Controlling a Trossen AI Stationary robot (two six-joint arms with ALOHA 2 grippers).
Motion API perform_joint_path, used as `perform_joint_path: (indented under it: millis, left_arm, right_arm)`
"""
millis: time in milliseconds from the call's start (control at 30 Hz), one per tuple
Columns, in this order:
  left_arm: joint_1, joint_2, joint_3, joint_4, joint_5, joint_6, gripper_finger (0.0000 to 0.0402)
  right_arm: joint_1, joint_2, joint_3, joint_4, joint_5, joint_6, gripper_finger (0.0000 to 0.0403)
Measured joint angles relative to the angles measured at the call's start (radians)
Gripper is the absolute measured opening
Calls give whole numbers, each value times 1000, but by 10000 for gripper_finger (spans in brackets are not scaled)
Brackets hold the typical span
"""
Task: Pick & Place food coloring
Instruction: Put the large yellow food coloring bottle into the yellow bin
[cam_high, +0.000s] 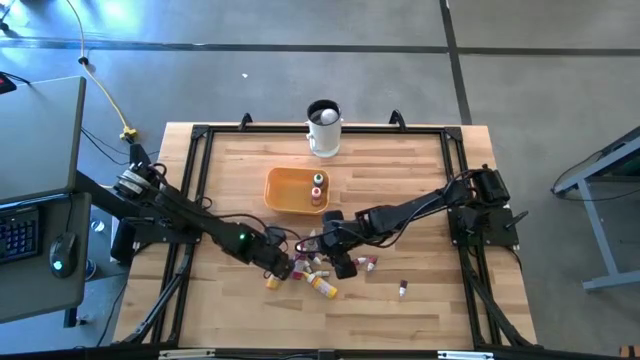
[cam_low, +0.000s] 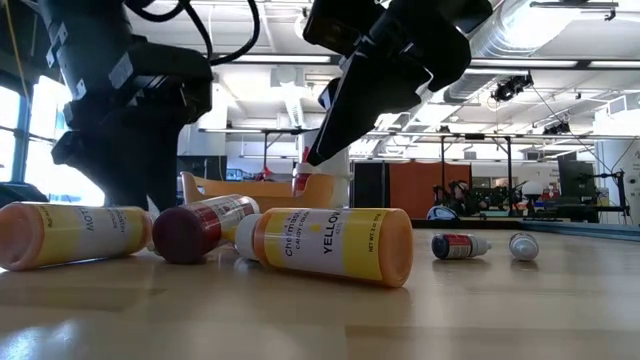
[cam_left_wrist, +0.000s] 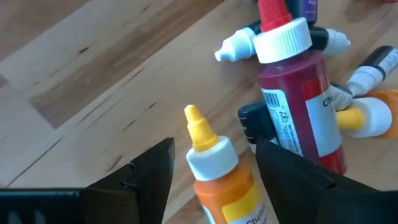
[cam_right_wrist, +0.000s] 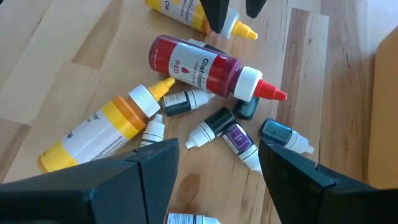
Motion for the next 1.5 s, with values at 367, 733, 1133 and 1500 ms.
perform_joint_path:
  millis: [367, 733, 1133, 1500]
  left_arm:
    - [9, 66, 2, 22, 78, 0, 224]
    - [40, 68, 1, 4, 115, 30, 139]
    - [39, 69, 24, 12, 64, 134, 121]
    - [31, -13, 162, -21, -192, 367, 117]
  right_arm:
    - [0, 0, -1, -8, 0, 0, 215]
    - [0, 0, -1, -10, 0, -7, 215]
    - [0, 0, -1, -12, 0, -7, 215]
    - [0, -2, -1, 8, 47, -11, 215]
